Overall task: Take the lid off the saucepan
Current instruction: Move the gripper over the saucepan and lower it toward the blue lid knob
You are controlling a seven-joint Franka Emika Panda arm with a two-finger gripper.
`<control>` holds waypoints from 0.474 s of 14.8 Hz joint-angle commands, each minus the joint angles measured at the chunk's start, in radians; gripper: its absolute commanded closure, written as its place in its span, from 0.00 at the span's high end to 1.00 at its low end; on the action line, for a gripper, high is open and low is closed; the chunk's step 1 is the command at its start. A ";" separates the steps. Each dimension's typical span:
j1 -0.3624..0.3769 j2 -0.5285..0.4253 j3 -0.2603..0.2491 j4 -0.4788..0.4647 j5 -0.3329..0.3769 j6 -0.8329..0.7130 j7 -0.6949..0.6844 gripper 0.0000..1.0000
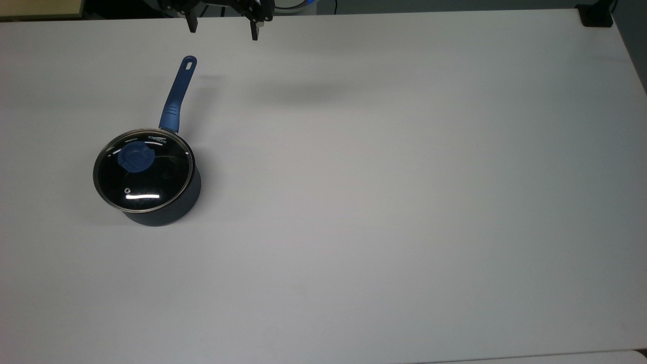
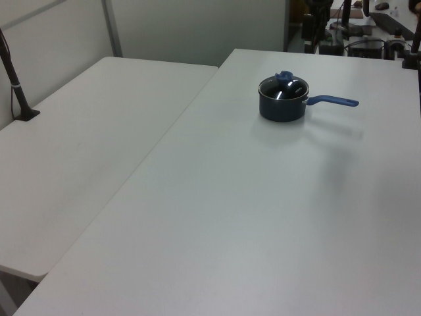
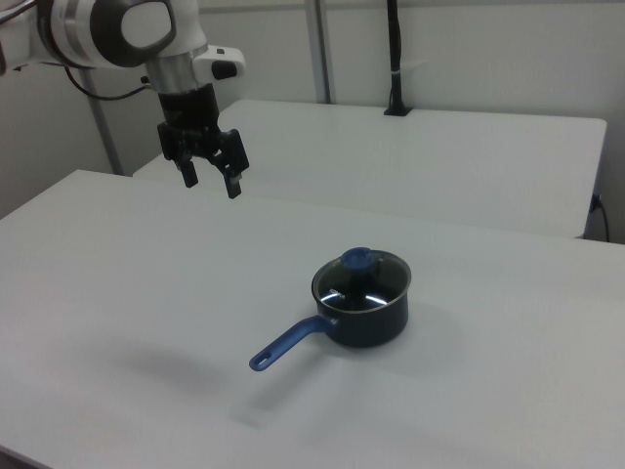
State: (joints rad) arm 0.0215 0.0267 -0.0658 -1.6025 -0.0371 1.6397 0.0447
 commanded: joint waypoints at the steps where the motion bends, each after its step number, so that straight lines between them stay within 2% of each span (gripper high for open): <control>1: 0.011 -0.017 -0.006 -0.020 -0.015 -0.007 -0.009 1.00; 7: 0.009 -0.016 -0.008 -0.019 -0.014 -0.004 -0.005 1.00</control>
State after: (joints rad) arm 0.0215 0.0268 -0.0658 -1.6037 -0.0378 1.6397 0.0447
